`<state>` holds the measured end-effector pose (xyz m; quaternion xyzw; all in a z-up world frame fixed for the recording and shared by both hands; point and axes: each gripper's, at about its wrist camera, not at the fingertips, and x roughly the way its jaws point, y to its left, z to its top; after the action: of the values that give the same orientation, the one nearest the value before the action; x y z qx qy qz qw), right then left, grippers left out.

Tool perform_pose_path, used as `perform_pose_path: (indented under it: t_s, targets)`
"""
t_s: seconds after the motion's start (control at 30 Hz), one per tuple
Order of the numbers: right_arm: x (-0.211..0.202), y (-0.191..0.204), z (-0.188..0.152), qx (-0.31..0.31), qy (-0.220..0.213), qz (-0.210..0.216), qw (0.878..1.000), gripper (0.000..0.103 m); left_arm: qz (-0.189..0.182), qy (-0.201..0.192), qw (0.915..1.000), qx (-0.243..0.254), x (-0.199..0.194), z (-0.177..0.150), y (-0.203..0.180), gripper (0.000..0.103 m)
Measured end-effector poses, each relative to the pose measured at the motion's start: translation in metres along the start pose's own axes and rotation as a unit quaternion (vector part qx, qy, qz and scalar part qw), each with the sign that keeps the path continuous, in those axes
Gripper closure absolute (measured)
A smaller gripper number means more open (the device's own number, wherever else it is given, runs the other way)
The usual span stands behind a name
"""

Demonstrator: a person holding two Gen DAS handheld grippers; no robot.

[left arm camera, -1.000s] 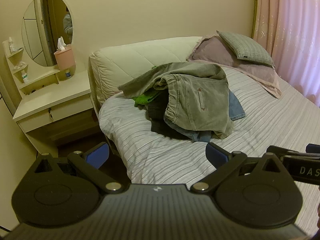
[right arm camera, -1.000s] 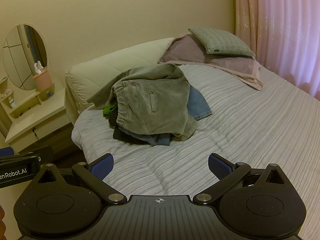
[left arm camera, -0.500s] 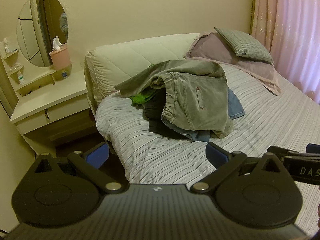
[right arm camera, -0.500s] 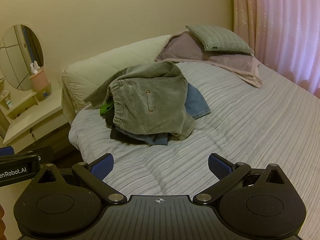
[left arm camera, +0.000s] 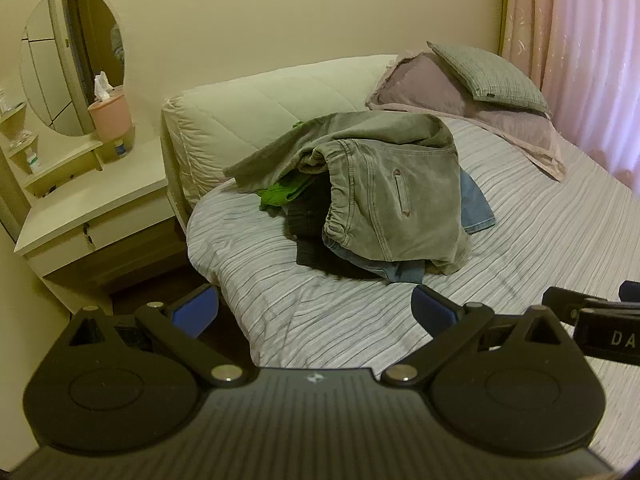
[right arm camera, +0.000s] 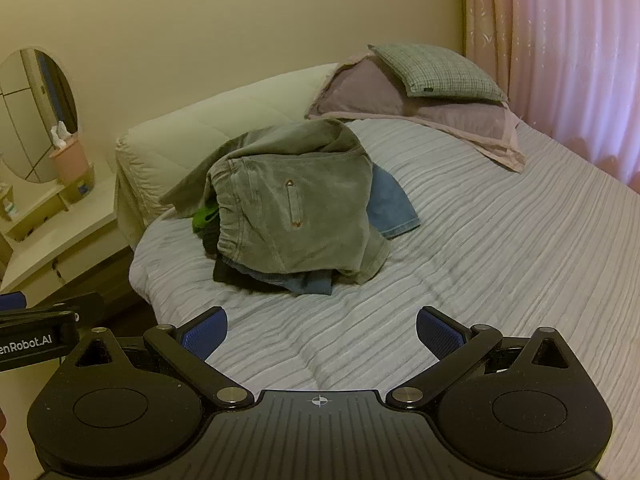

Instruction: Fold clothes

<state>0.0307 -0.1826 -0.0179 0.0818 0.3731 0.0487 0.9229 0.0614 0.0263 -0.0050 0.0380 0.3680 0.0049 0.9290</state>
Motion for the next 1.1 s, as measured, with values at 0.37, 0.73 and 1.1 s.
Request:
perform_pose_path:
  t_s: [0.37,0.73,1.1]
  targets:
    - [0.02,-0.007,0.021,0.042,-0.019,0.017,0.999,0.0,-0.018,0.015,0.9995,0.019,0.034,0.027,0.0,0.001]
    - [0.057,0.005,0.041,0.05,0.012,0.006,0.999,0.0,-0.03,0.027,0.9988,0.03,0.073,0.057,0.017,0.001]
    - [0.115,0.022,0.064,0.053,0.012,-0.019,0.998,0.0,-0.048,0.051,0.9966,0.045,0.14,0.093,0.049,0.003]
